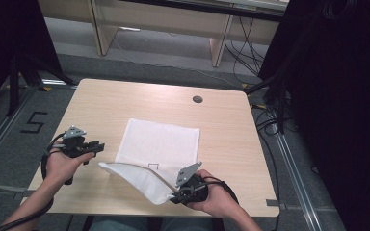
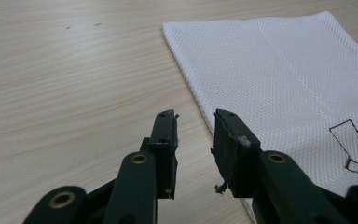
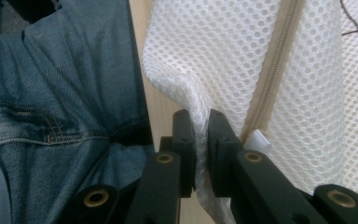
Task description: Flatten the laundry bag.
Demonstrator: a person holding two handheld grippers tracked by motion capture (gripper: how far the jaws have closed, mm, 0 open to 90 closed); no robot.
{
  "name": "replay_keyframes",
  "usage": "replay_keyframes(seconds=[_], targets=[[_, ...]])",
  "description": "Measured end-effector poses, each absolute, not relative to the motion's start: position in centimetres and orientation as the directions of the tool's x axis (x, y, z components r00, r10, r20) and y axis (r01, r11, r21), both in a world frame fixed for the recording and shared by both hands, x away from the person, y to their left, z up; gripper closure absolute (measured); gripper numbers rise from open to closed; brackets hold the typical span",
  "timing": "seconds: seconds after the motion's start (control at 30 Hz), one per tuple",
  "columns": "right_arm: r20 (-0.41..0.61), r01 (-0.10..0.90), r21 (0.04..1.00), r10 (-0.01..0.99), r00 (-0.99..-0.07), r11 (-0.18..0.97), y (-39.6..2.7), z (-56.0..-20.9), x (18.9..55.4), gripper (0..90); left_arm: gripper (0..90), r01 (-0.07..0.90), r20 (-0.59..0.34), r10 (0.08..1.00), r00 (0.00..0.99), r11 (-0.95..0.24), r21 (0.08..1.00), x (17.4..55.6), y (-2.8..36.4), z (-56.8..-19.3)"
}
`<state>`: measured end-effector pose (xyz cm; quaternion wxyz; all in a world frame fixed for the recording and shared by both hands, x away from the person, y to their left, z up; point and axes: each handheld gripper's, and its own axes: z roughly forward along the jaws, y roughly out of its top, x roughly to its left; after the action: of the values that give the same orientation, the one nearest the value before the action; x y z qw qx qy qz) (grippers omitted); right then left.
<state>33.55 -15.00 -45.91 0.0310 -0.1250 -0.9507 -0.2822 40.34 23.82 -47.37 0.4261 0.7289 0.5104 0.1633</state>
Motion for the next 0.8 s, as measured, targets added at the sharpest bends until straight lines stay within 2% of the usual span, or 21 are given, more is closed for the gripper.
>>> replay_keyframes(seconds=[0.23,0.8], targets=[[0.132,0.246,0.517,0.207,-0.969,0.820,-15.2,-46.3,33.5,84.1,67.8,0.608,-0.173,0.871,0.460,-0.166,0.777,40.2,23.6,-47.4],[0.139,0.284,0.465,0.248,-0.959,0.838,-15.6,-47.1,34.2,82.3,64.5,0.588,-0.194,0.838,0.510,-0.174,0.790,39.9,21.9,-48.0]])
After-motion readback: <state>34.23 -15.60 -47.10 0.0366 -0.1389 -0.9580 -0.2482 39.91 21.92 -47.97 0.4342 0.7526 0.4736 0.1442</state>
